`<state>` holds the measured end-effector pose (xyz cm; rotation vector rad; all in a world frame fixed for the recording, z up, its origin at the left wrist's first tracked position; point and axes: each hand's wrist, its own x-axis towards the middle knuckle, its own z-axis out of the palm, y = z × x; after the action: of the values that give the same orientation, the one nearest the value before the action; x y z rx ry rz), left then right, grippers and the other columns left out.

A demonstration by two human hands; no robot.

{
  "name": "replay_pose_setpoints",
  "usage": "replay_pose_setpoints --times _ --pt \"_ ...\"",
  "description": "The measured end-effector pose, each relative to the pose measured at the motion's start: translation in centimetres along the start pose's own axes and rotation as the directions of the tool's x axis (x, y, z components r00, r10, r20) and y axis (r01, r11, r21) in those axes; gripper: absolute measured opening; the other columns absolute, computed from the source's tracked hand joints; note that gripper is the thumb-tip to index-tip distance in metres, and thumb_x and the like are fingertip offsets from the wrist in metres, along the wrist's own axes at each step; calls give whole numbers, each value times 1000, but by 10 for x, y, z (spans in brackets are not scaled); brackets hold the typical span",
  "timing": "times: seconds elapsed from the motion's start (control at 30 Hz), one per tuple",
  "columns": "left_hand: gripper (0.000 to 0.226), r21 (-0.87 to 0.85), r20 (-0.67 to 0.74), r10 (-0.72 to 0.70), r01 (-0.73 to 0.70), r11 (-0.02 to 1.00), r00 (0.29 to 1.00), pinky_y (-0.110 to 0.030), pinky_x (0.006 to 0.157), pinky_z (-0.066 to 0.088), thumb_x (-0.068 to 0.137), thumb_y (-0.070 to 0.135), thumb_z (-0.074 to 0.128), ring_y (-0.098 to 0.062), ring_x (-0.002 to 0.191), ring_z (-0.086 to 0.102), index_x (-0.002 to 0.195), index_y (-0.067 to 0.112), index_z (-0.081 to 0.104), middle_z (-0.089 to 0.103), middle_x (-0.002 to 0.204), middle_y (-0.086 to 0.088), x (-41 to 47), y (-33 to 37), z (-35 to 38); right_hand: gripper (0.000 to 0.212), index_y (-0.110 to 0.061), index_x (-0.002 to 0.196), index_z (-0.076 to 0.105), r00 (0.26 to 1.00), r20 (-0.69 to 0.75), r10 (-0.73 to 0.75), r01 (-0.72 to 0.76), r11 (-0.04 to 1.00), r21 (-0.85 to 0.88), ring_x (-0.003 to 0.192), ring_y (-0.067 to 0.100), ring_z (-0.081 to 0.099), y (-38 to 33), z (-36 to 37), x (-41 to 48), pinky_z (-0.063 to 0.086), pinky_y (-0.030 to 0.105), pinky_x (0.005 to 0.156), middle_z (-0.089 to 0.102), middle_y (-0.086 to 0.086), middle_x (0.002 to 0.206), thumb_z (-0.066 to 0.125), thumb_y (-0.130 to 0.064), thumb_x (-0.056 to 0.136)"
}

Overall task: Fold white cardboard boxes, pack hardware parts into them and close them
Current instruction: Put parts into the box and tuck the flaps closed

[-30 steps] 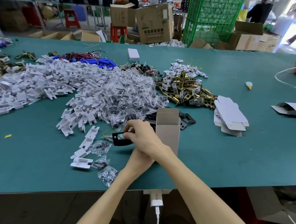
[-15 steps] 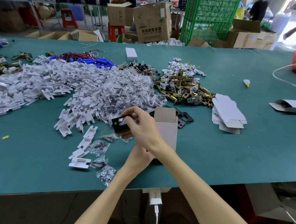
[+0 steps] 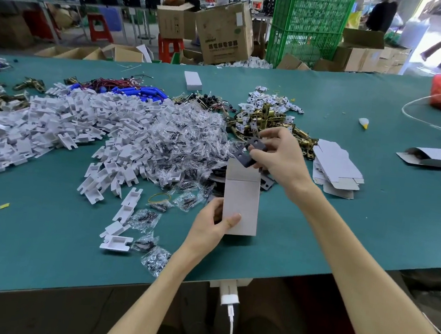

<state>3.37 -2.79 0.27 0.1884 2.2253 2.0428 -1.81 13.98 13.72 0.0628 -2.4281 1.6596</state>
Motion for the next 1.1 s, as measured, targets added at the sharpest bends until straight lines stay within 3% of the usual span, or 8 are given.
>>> replay_pose_setpoints --times 0.13,0.23,0.37,0.47,0.63,0.8,0.97,1.1 --pt "39 9 11 17 -17 1000 1000 -21 87 55 96 15 73 -3 107 70 132 10 58 71 124 2 -1 0 0 28 -19 112 74 982 -7 -189 176 925 -338 79 11 62 9 -9 1 50 14 76 67 -3 91 71 -2 89" --pt "36 11 17 22 -22 1000 1000 -20 86 56 96 14 73 -1 105 70 129 13 58 71 121 3 -2 1 0 31 -23 115 77 960 104 -261 278 830 -484 88 18 57 11 -9 -1 45 26 87 60 1 96 70 -4 91" --pt "35 3 18 23 -23 1000 1000 -20 85 55 96 13 73 1 103 70 128 15 59 71 120 5 -2 1 0 33 -21 120 70 913 285 -293 400 781 -480 91 17 58 10 -3 -8 48 31 84 60 -5 97 67 -2 93" --pt "35 2 18 21 -21 1000 1000 -20 84 56 96 15 73 0 103 70 128 15 59 72 119 4 -2 1 0 31 -21 114 62 916 326 -235 369 811 -454 85 18 64 7 0 -10 55 38 79 67 -4 93 66 0 92" --pt "39 3 20 25 -25 1000 999 -23 86 57 96 15 73 -3 104 70 132 12 59 72 120 1 -2 0 0 22 -16 107 71 928 358 -102 281 822 -496 92 20 67 11 1 -7 55 43 87 72 2 96 63 1 94" --pt "39 1 20 23 -23 1000 1000 -23 85 56 96 15 73 -6 105 71 132 10 59 72 121 -2 -2 -1 0 26 -21 98 76 910 407 -76 296 806 -513 96 20 69 11 6 -9 54 42 92 76 1 97 59 -2 97" --pt "38 -8 23 15 -15 1000 1000 -24 85 57 96 14 73 -7 103 71 131 11 58 73 119 -2 -1 -3 0 30 -25 101 76 900 434 -39 316 746 -587 109 21 65 11 13 -10 37 47 109 75 -6 105 54 -4 100" --pt "35 -11 21 20 -20 1000 1000 -24 86 57 96 15 73 -6 104 71 128 11 59 73 118 0 0 -4 0 37 -27 113 71 897 441 -10 325 692 -644 114 21 59 11 15 -14 28 40 107 72 -7 116 41 -7 106"
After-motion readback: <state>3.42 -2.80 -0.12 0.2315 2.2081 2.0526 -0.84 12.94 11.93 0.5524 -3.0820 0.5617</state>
